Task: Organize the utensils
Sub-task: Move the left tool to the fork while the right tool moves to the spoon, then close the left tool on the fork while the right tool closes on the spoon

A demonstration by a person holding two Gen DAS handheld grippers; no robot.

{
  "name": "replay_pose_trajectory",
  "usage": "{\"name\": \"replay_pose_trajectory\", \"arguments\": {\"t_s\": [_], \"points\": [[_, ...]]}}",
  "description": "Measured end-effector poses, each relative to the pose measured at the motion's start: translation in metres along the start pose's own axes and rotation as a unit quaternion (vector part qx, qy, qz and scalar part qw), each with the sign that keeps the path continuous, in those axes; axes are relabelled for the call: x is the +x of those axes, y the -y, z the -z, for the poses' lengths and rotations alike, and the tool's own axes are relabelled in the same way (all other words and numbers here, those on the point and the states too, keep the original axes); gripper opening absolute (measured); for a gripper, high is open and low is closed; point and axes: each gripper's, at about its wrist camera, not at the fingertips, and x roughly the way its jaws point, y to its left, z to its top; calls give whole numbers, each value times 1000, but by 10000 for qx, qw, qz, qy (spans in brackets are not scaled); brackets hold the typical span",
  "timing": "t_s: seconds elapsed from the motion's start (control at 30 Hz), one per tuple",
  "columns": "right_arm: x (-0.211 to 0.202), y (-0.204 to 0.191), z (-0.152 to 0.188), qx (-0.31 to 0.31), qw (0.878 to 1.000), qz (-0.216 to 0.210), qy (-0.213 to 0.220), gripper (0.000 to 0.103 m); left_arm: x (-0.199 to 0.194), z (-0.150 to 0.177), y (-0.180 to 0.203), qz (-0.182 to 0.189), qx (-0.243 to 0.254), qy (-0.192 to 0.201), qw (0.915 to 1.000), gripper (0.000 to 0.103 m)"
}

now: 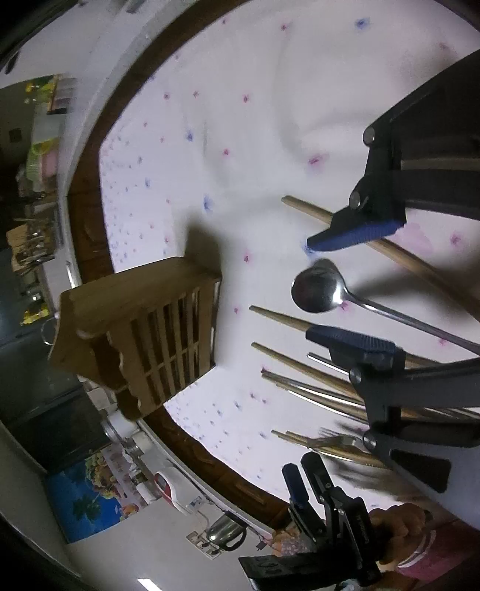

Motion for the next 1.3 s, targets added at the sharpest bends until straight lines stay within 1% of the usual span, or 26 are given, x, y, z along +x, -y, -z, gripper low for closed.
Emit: {"name": "replay_pose_trajectory", "arguments": {"t_s": [0.03,0.1,0.13,0.2,0.27,0.3,0.33,0.37,0.47,0.53,0.57,0.6,0.73,0.87,1.13,1.3], "points": [[3,2,-2,24,10000,-13,-42,40,4,0,0,58,43,-73,9999,47],[10,7,-4,65,9999,-33,-125,39,9,0,-1,158,80,-193,9997,36],[13,8,-5,83,9998,-41,-163,37,11,0,-1,207,89,-240,9995,34],[17,9,-6,92,9996,-118,-221,36,16,1,-1,257,101,-342,9990,25],[19,8,-9,46,9996,-133,-224,34,17,3,0,345,93,-374,9987,20],[20,8,-9,13,9996,-119,-237,32,16,3,0,341,95,-365,9987,20],[21,7,-10,-2,9996,-113,-243,26,16,3,1,331,105,-359,9988,20],[21,6,-9,-12,9996,-112,-266,16,15,4,2,319,114,-352,9988,20],[20,4,-7,-57,9995,-128,-293,5,9,7,5,313,87,-303,9990,17],[15,2,-5,-106,9996,-142,-220,2,4,8,6,346,26,-264,9990,13],[11,0,-4,-121,9997,-148,-178,2,-1,10,7,363,-10,-221,9991,6],[5,-3,-3,-133,9997,-168,-106,2,-4,10,8,370,-24,-203,9991,2],[-12,-12,-2,-210,9995,-215,136,2,-18,14,17,309,62,-69,9995,2],[-30,-23,0,-341,9986,-176,373,2,-38,15,22,225,118,165,9995,2],[-71,-40,-5,-494,9943,-89,936,2,-81,8,18,90,-8,679,9977,1],[-94,-49,-12,-519,9899,-111,1313,2,-111,2,14,-59,-152,1098,9938,1]]}}
